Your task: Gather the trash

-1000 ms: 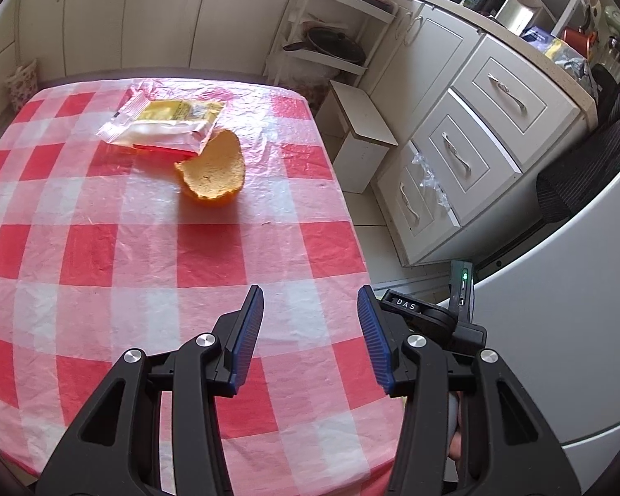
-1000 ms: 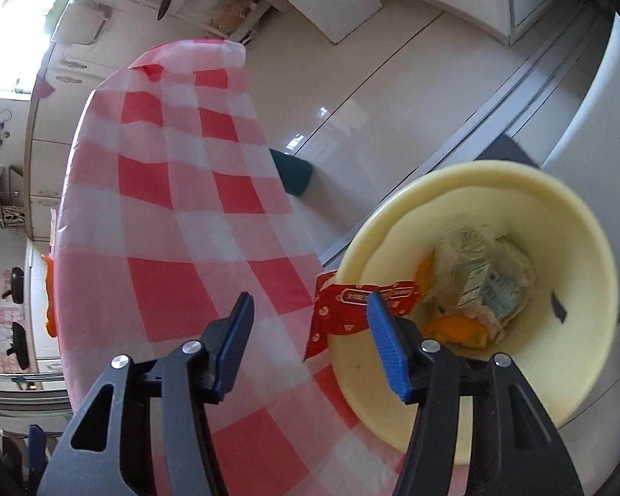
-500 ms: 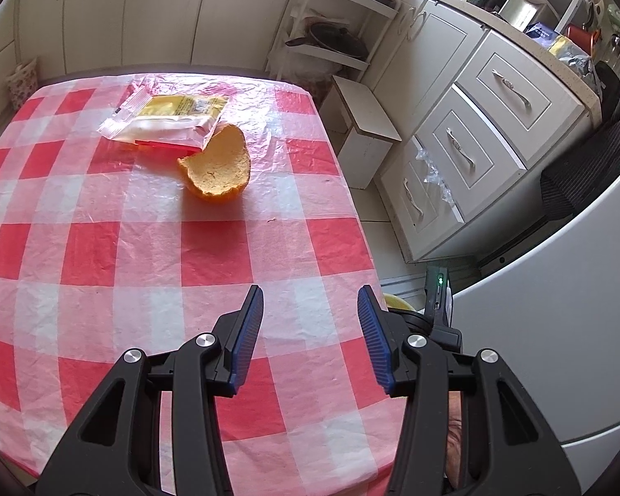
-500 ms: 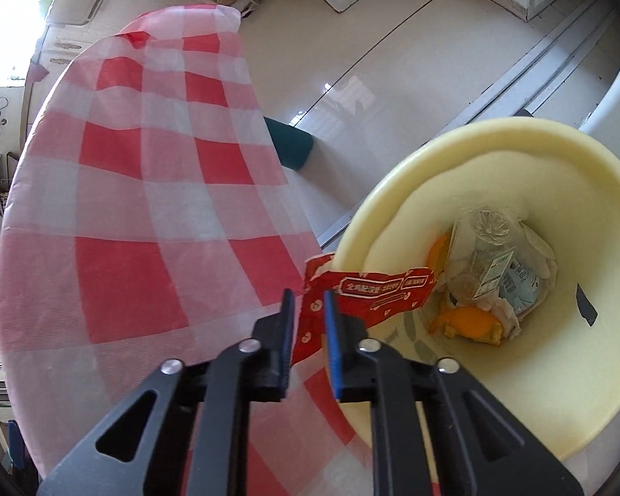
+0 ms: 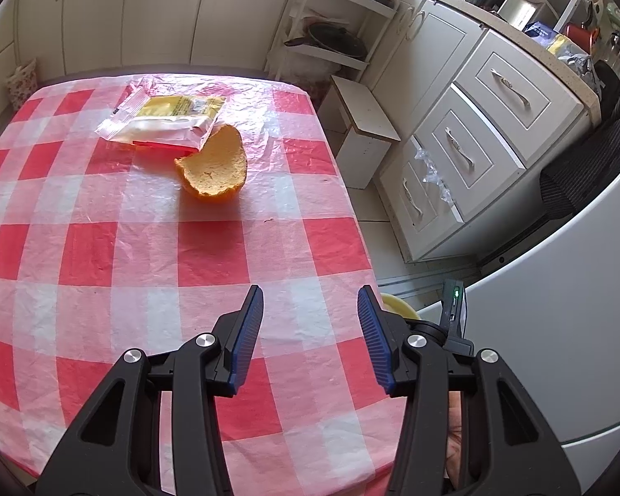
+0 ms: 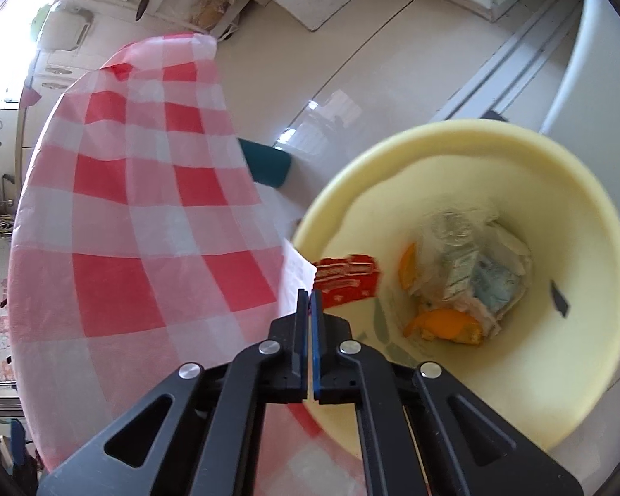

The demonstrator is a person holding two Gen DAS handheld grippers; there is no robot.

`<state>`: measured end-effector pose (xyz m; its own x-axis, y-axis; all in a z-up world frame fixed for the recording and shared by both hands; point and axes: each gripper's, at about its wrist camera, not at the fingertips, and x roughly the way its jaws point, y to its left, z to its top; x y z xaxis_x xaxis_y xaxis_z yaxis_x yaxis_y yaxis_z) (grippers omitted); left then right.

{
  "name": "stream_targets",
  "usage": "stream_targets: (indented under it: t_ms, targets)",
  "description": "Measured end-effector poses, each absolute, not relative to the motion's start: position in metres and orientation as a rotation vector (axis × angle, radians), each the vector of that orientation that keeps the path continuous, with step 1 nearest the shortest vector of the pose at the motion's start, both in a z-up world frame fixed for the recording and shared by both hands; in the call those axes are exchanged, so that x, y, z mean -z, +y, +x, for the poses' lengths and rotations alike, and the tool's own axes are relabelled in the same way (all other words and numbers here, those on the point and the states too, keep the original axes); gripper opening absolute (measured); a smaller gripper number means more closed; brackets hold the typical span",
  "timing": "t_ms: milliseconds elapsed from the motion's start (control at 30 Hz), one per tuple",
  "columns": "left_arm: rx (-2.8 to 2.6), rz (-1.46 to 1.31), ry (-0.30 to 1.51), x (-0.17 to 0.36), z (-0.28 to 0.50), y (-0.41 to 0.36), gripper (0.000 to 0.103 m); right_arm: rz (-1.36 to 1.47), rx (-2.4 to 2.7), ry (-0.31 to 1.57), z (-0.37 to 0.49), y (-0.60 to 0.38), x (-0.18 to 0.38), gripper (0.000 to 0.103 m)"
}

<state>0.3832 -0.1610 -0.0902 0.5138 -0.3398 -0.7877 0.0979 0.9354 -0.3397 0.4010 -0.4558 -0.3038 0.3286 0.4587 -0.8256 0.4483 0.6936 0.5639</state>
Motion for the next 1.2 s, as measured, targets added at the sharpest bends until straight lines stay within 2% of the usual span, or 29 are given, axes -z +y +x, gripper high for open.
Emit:
stream_targets:
  t_ms: [233,333,367,400,433,467,600,800,833,1000,1100,1133,1200]
  targets:
    - [0.266,-0.263,0.999,0.09,0.382,-0.162,0.045,0.782,0.14,1.404,0.381,-0.476,0.335,0.002]
    - [0.263,-0.27,0.999,0.089,0.383,-0.16,0.045,0.971,0.083,1.287,0.375,-0.493,0.33,0.002]
    - [0.263,-0.269,0.999,0.089,0.383,-0.16,0.045,1.005,0.068,1.257,0.376,-0.494,0.325,0.01]
    - [0.264,-0.268,1.0,0.089,0.383,-0.16,0.045,1.034,0.045,1.219,0.378,-0.494,0.317,0.025]
    - [0.264,-0.268,1.0,0.089,0.383,-0.16,0.045,1.035,0.035,1.201,0.38,-0.492,0.312,0.069]
    - [0.264,-0.265,1.002,0.09,0.383,-0.16,0.045,1.002,0.04,1.184,0.385,-0.487,0.303,0.082]
    - [0.258,-0.262,1.009,0.091,0.383,-0.159,0.045,0.922,-0.046,1.202,0.405,-0.455,0.295,0.08]
    - [0.251,-0.258,1.025,0.096,0.384,-0.159,0.045,0.81,-0.039,1.291,0.43,-0.421,0.31,0.06]
    - [0.25,-0.258,1.027,0.097,0.384,-0.159,0.045,0.809,-0.035,1.299,0.431,-0.419,0.312,0.055]
    - [0.242,-0.273,1.035,0.098,0.388,-0.155,0.045,0.827,-0.008,1.328,0.428,-0.428,0.332,0.017]
    - [0.247,-0.277,1.036,0.097,0.389,-0.156,0.045,0.902,-0.036,1.295,0.421,-0.439,0.335,0.01]
    - [0.25,-0.275,1.035,0.097,0.389,-0.156,0.045,0.9,-0.039,1.287,0.42,-0.439,0.331,0.001]
    - [0.254,-0.27,1.029,0.095,0.388,-0.158,0.045,0.867,-0.02,1.275,0.414,-0.445,0.323,0.001]
